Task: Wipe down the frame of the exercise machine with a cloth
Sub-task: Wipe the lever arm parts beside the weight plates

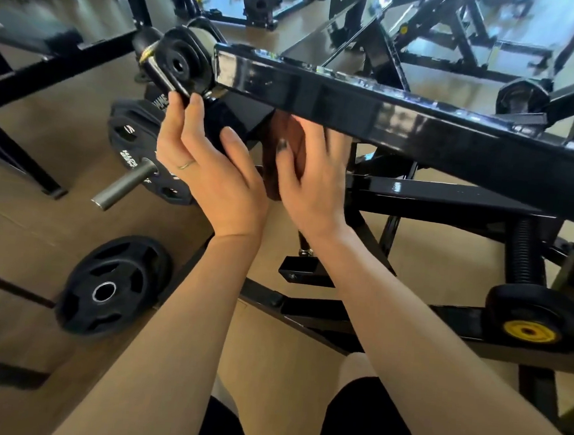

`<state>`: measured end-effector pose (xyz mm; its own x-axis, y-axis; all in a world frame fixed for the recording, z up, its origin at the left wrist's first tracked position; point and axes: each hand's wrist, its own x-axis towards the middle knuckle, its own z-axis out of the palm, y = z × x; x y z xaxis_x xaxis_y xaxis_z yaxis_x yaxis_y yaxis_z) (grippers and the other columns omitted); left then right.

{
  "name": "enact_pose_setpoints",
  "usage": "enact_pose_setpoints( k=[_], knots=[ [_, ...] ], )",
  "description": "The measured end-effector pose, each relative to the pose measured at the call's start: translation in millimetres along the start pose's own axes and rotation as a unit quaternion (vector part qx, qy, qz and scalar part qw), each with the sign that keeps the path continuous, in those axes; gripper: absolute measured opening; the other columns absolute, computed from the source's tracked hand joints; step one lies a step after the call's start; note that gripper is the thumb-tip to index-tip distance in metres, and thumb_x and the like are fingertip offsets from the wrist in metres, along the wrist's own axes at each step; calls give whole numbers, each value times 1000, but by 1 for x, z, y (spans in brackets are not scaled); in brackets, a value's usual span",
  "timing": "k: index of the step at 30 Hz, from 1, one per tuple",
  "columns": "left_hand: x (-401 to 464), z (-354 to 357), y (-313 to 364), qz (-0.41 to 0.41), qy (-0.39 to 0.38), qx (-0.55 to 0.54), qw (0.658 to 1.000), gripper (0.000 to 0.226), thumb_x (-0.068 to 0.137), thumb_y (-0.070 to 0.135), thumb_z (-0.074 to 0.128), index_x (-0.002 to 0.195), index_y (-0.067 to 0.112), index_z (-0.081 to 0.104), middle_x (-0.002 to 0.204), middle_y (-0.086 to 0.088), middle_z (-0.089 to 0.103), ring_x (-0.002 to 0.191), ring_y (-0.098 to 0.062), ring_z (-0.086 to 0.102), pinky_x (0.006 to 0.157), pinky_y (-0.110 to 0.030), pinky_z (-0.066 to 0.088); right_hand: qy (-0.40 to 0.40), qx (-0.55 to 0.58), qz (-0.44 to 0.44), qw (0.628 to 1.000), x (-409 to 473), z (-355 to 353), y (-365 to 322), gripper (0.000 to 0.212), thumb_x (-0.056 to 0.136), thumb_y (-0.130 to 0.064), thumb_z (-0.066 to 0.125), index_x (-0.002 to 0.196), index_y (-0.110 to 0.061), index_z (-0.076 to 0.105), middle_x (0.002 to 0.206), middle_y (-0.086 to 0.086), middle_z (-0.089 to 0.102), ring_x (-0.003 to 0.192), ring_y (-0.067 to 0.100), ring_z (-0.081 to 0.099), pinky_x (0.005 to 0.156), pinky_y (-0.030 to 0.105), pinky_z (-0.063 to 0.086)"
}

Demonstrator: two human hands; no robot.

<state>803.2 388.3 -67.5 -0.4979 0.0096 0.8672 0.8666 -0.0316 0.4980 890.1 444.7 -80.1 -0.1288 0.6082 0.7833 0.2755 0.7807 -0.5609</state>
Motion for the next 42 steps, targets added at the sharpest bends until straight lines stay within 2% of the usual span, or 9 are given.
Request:
enact_pose_setpoints(
  k=[8,14,21,24,29,32,37,40,42],
  knots=[
    [-4,3,6,-24,9,-14,1000,38,102,6,44,134,-13,51,139,-36,45,126,-46,48,110,-50,40,-23,-65,309,949,-109,-69,71,34,99,-27,49,128,-11,57,140,8,48,132,23,44,111,50,44],
    [-3,2,5,-23,4,-6,1000,39,102,7,44,136,-11,51,140,-35,44,129,-40,46,109,-53,40,-22,18,204,979,-37,-22,15,32,96,-23,54,127,-16,59,139,0,43,129,8,34,106,11,31],
    [-3,1,0,-2,-12,-7,1000,48,108,24,34,137,-10,50,141,-34,44,127,-42,47,104,-57,43,-19,7,152,988,-49,-26,29,37,96,-27,51,129,-14,58,144,3,42,136,13,36,115,20,32],
    [-4,2,-1,4,-9,-3,1000,46,108,23,34,137,-10,50,140,-34,45,124,-44,48,103,-58,43,5,-52,345,937,-110,-61,67,34,100,-28,48,133,-20,53,144,4,42,136,23,40,113,47,44],
    [-4,3,-2,-9,-7,-7,1000,42,107,20,38,139,-6,48,142,-32,44,129,-39,45,110,-54,40,35,-105,574,811,-100,-70,88,32,105,-25,47,134,-13,52,145,15,38,135,36,37,103,43,45],
    [-5,4,-2,-9,-8,-8,1000,42,107,20,38,139,-6,48,142,-32,44,129,-37,44,108,-56,41,46,-47,511,857,-69,-49,60,25,101,-25,47,124,-17,55,139,8,39,130,27,41,105,46,49],
    [-5,3,-3,-10,-13,-9,1000,46,108,23,36,138,-9,49,141,-34,43,131,-37,42,110,-55,40,20,-23,302,953,-50,-29,26,30,94,-33,45,120,-24,56,132,-5,43,123,12,39,97,16,34],
    [-5,2,-3,-8,-15,-2,1000,47,108,24,35,138,-10,49,141,-34,43,129,-33,39,109,-53,39,-5,-60,318,946,-75,-49,57,31,99,-31,44,126,-20,55,133,4,46,122,16,44,102,28,40],
    [-4,3,-3,-8,-10,-1,1000,47,109,24,34,137,-10,50,140,-34,44,128,-32,39,107,-55,40,-26,-112,444,889,-93,-67,87,33,104,-32,44,133,-19,51,138,11,44,127,26,44,99,37,43]
  ],
)
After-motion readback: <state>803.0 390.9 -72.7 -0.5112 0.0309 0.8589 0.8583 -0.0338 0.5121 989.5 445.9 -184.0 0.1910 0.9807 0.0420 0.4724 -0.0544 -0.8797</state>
